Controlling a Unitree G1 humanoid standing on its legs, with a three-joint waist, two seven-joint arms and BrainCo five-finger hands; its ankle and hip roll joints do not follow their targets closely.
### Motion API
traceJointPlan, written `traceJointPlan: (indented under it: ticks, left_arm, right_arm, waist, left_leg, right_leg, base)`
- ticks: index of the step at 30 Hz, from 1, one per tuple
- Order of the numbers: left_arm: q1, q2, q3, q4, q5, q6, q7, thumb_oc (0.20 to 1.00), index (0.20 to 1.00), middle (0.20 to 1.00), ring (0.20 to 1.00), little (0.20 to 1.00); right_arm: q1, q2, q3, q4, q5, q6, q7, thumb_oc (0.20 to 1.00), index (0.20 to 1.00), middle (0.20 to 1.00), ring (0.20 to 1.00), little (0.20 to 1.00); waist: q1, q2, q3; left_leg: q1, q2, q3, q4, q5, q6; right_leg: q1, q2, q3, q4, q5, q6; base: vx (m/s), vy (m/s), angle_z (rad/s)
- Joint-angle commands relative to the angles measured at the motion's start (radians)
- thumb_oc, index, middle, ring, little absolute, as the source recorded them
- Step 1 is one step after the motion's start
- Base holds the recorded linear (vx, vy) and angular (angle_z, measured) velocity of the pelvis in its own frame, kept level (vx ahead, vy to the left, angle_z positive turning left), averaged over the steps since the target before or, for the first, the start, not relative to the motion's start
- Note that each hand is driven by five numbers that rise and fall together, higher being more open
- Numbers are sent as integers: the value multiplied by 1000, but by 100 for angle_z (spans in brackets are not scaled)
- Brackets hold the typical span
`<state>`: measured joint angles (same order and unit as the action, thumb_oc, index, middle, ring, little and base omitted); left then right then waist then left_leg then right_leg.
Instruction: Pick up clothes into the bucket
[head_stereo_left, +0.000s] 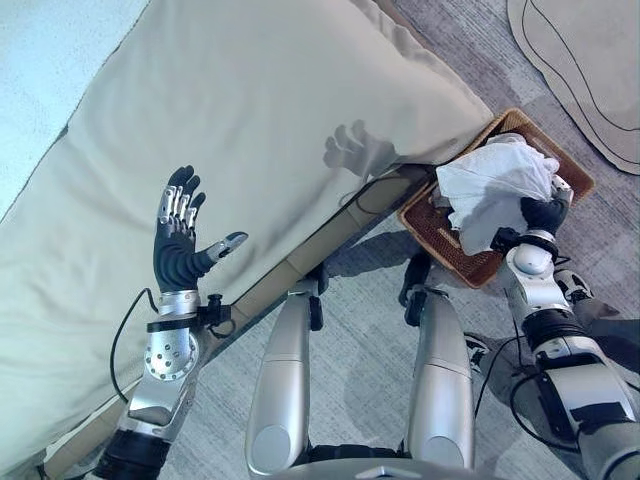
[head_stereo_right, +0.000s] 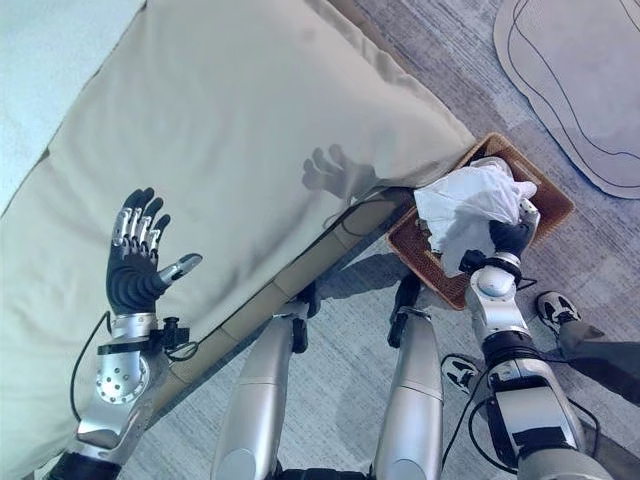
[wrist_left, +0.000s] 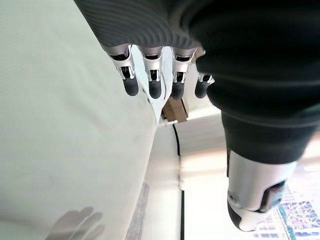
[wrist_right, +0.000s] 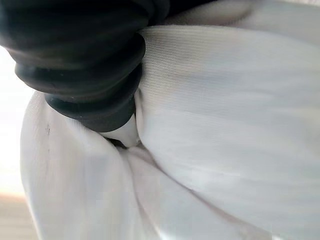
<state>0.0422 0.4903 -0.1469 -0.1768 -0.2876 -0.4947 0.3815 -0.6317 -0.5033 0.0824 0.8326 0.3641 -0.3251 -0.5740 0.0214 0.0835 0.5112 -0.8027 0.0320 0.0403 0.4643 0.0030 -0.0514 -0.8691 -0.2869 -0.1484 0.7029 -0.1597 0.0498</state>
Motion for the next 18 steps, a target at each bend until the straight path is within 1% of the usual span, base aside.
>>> traceJointPlan:
  ticks: [1, 4, 8, 12, 14, 15, 16, 17, 18]
  left_arm:
    - [28, 25, 0, -45, 43, -64, 46, 1000, 1000, 1000, 1000, 1000]
    - [28, 27, 5, -42, 51, -59, 58, 1000, 1000, 1000, 1000, 1000]
    - [30, 35, 6, -50, 48, -63, 55, 1000, 1000, 1000, 1000, 1000]
    - [22, 38, 1, -58, 43, -63, 49, 1000, 1000, 1000, 1000, 1000]
    - [16, 41, -7, -67, 32, -59, 37, 1000, 1000, 1000, 1000, 1000]
    - [13, 42, -6, -71, 28, -57, 31, 1000, 1000, 1000, 1000, 1000]
    - [13, 40, -5, -71, 27, -56, 30, 1000, 1000, 1000, 1000, 1000]
    - [14, 41, -6, -74, 27, -56, 28, 1000, 1000, 1000, 1000, 1000]
    - [14, 40, -6, -74, 27, -56, 27, 1000, 1000, 1000, 1000, 1000]
  right_arm:
    - [-34, -33, -32, 59, -8, -47, -58, 200, 200, 200, 200, 200]
    - [-33, -28, -69, 136, 32, -43, -74, 200, 200, 200, 200, 200]
    - [-55, -59, -100, 259, 79, -20, -65, 200, 200, 200, 200, 200]
    - [-81, -94, -95, 311, 85, -5, -55, 200, 200, 200, 200, 200]
    - [-110, -121, -79, 347, 79, 15, -40, 200, 200, 200, 200, 200]
    - [-119, -132, -56, 357, 56, 30, -29, 200, 200, 200, 200, 200]
    - [-122, -133, -54, 359, 56, 30, -29, 200, 200, 200, 200, 200]
    - [-141, -154, -24, 380, 10, 52, -28, 200, 200, 200, 200, 200]
    - [-142, -154, -24, 380, 10, 52, -28, 200, 200, 200, 200, 200]
  waist:
    - [3, 22, -53]
    - [2, 26, -49]
    - [2, 34, -38]
    - [4, 40, -29]
    - [8, 44, -25]
    - [10, 44, -23]
    - [9, 45, -23]
    - [11, 46, -21]
    - [11, 47, -21]
  left_leg:
    - [-65, 8, -23, 54, -52, 1]
    - [-73, 8, -23, 57, -55, 2]
    - [-89, 9, -22, 68, -56, 2]
    - [-102, 12, -16, 80, -57, 3]
    - [-112, 11, -13, 90, -56, 3]
    - [-116, 12, -11, 93, -56, 4]
    - [-116, 13, -11, 94, -56, 4]
    - [-122, 12, -12, 98, -55, 4]
    - [-123, 12, -12, 98, -55, 4]
  right_leg:
    - [36, 0, 65, -57, 26, 59]
    - [27, 0, 68, -52, 24, 57]
    - [8, 4, 78, -43, 24, 56]
    - [-12, 8, 89, -30, 25, 57]
    - [-22, 7, 93, -24, 25, 57]
    - [-27, 8, 95, -19, 24, 56]
    - [-29, 8, 95, -18, 24, 56]
    - [-37, 9, 97, -10, 24, 55]
    - [-37, 9, 97, -10, 24, 55]
  base:
    - [0, 0, 0]
    - [0, 0, 0]
    - [-11, 1, 2]
    - [-24, 4, -1]
    - [-41, -1, -5]
    - [-27, 1, -5]
    - [-40, 5, -5]
    - [0, 0, 0]
    - [-38, 0, 0]
